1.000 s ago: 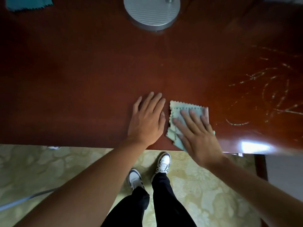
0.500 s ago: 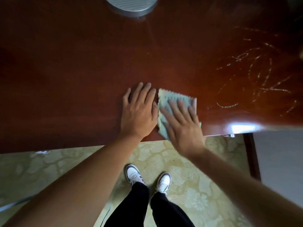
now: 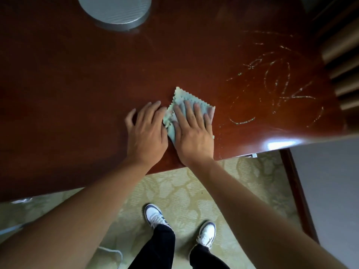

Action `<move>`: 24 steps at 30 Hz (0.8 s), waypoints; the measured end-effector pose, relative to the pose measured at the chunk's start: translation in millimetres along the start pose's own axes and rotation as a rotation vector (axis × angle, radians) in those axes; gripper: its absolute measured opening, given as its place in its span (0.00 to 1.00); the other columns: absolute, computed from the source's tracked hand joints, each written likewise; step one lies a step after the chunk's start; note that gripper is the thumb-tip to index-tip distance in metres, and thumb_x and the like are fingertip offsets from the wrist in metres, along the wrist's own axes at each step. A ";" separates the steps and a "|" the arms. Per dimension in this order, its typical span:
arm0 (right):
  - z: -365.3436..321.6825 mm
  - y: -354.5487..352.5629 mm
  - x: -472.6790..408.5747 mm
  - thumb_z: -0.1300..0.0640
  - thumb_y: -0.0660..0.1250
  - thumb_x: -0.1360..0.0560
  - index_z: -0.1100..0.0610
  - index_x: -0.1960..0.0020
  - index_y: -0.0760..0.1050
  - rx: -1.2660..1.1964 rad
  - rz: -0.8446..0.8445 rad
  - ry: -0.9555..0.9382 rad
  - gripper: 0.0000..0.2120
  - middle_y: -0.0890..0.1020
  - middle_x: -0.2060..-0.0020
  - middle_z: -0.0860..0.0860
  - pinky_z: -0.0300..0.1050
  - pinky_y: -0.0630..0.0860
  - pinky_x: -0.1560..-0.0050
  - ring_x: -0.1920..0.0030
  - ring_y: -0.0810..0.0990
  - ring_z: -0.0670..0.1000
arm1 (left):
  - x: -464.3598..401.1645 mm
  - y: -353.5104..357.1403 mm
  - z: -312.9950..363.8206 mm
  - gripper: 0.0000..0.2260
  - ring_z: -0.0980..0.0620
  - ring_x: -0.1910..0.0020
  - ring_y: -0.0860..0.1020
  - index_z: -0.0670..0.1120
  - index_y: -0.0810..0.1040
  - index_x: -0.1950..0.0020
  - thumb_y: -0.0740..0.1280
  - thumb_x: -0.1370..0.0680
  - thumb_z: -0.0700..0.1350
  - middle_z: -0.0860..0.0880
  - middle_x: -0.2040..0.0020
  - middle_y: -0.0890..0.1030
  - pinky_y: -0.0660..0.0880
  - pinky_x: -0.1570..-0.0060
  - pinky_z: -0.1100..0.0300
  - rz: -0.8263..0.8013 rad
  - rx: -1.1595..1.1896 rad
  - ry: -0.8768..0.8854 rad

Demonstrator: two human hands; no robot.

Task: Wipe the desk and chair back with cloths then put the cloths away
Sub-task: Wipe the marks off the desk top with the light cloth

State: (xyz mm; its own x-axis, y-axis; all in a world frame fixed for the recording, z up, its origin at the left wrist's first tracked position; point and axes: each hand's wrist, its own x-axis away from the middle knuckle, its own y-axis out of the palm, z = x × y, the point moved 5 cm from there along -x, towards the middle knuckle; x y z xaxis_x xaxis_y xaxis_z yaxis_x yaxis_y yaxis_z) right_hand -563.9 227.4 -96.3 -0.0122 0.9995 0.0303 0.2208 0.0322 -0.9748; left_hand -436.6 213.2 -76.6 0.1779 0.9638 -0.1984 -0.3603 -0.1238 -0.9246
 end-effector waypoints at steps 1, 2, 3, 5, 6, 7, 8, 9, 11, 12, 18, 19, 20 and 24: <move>6.7 -0.1 3.3 0.47 0.46 0.15 0.50 0.21 0.59 -0.009 0.002 0.032 0.23 0.59 0.22 0.52 0.56 0.50 0.21 0.20 0.51 0.55 | -3.5 1.9 11.9 0.19 0.48 0.30 0.71 0.46 0.75 0.34 0.57 0.24 0.43 0.48 0.31 0.75 0.59 0.30 0.43 -0.004 0.012 0.026; 14.1 -1.1 5.5 0.48 0.46 0.15 0.50 0.21 0.58 -0.019 0.004 0.051 0.24 0.59 0.21 0.52 0.56 0.50 0.21 0.20 0.51 0.55 | -7.3 4.2 24.3 0.19 0.48 0.30 0.71 0.47 0.75 0.34 0.56 0.24 0.43 0.48 0.31 0.75 0.59 0.30 0.44 -0.011 0.023 0.042; 16.7 -1.6 7.0 0.48 0.46 0.16 0.51 0.21 0.58 -0.026 -0.002 0.052 0.24 0.59 0.21 0.52 0.56 0.50 0.21 0.20 0.51 0.55 | -9.8 5.6 31.5 0.20 0.48 0.29 0.71 0.47 0.75 0.34 0.55 0.24 0.43 0.48 0.31 0.75 0.59 0.30 0.44 -0.017 0.033 0.043; 32.9 -4.9 12.2 0.49 0.44 0.17 0.51 0.20 0.56 -0.034 -0.028 0.056 0.25 0.56 0.21 0.52 0.56 0.49 0.21 0.20 0.48 0.55 | -15.8 11.8 54.0 0.21 0.48 0.29 0.70 0.46 0.75 0.33 0.54 0.24 0.44 0.48 0.31 0.75 0.59 0.30 0.44 -0.028 0.047 0.052; 41.0 -6.5 15.3 0.49 0.43 0.17 0.51 0.20 0.54 -0.040 -0.036 0.059 0.26 0.55 0.20 0.52 0.56 0.48 0.21 0.20 0.47 0.55 | -17.2 14.7 64.0 0.21 0.48 0.29 0.70 0.46 0.75 0.33 0.54 0.24 0.44 0.48 0.31 0.75 0.59 0.30 0.44 -0.032 0.050 0.054; 51.9 -9.1 18.4 0.49 0.43 0.17 0.51 0.20 0.54 -0.049 -0.037 0.068 0.26 0.54 0.20 0.52 0.56 0.48 0.21 0.20 0.46 0.54 | -18.1 17.9 75.5 0.21 0.48 0.29 0.70 0.46 0.75 0.33 0.54 0.24 0.44 0.48 0.31 0.75 0.60 0.31 0.44 -0.037 0.051 0.056; 63.3 -12.4 21.3 0.49 0.44 0.17 0.51 0.20 0.54 -0.059 -0.030 0.080 0.25 0.54 0.20 0.52 0.56 0.48 0.21 0.20 0.46 0.54 | -18.6 22.0 86.6 0.20 0.48 0.29 0.70 0.46 0.75 0.34 0.54 0.23 0.44 0.48 0.31 0.75 0.60 0.31 0.44 -0.043 0.050 0.058; 73.7 -15.5 24.6 0.49 0.45 0.16 0.51 0.20 0.55 -0.064 -0.023 0.095 0.25 0.55 0.20 0.52 0.56 0.48 0.21 0.20 0.47 0.54 | -18.4 26.6 96.0 0.20 0.48 0.29 0.71 0.46 0.75 0.34 0.55 0.23 0.44 0.48 0.31 0.75 0.60 0.31 0.44 -0.049 0.050 0.061; 98.8 -22.8 31.1 0.49 0.47 0.15 0.52 0.21 0.57 -0.055 -0.006 0.125 0.24 0.57 0.21 0.52 0.56 0.50 0.21 0.20 0.49 0.55 | -18.9 38.2 117.1 0.19 0.48 0.29 0.71 0.46 0.75 0.34 0.55 0.23 0.44 0.48 0.31 0.75 0.61 0.31 0.44 -0.066 0.039 0.077; 111.6 -26.5 34.0 0.49 0.47 0.15 0.51 0.21 0.57 -0.046 0.002 0.134 0.23 0.57 0.21 0.52 0.56 0.50 0.21 0.20 0.50 0.55 | -18.9 44.0 126.8 0.19 0.47 0.29 0.70 0.46 0.75 0.34 0.55 0.23 0.44 0.48 0.31 0.75 0.61 0.31 0.44 -0.079 0.032 0.078; 215.5 -47.4 43.7 0.48 0.47 0.15 0.51 0.22 0.60 -0.047 0.048 0.192 0.23 0.60 0.22 0.52 0.57 0.54 0.22 0.21 0.52 0.54 | -32.5 77.2 195.1 0.17 0.48 0.28 0.69 0.46 0.74 0.33 0.59 0.22 0.43 0.48 0.29 0.74 0.61 0.32 0.45 -0.102 0.019 0.119; 236.5 -52.4 44.3 0.48 0.47 0.15 0.51 0.22 0.60 -0.042 0.064 0.206 0.23 0.61 0.22 0.52 0.58 0.55 0.23 0.21 0.53 0.54 | -34.7 83.1 206.7 0.17 0.48 0.28 0.69 0.46 0.74 0.33 0.59 0.22 0.43 0.48 0.29 0.74 0.61 0.32 0.45 -0.108 0.015 0.132; 260.4 -58.0 43.7 0.48 0.46 0.15 0.51 0.22 0.61 -0.036 0.084 0.225 0.23 0.62 0.22 0.52 0.58 0.55 0.23 0.21 0.54 0.55 | -36.9 89.0 218.6 0.17 0.48 0.28 0.69 0.46 0.74 0.33 0.59 0.22 0.44 0.48 0.29 0.73 0.61 0.31 0.45 -0.114 0.012 0.135; 357.3 -81.8 36.6 0.48 0.46 0.15 0.52 0.22 0.61 0.001 0.130 0.373 0.23 0.64 0.23 0.54 0.60 0.57 0.25 0.22 0.58 0.58 | -46.8 107.4 252.4 0.18 0.48 0.27 0.67 0.46 0.72 0.31 0.57 0.20 0.46 0.47 0.28 0.72 0.59 0.30 0.45 -0.143 0.002 0.106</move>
State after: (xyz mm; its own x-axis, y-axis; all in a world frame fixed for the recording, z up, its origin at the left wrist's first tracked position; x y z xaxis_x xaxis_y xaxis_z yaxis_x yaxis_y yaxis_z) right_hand -930.8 259.4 -94.4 0.3709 0.9285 -0.0155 0.1958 -0.0946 -0.9761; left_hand -714.7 214.3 -84.5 0.3227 0.9414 -0.0981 -0.3265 0.0135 -0.9451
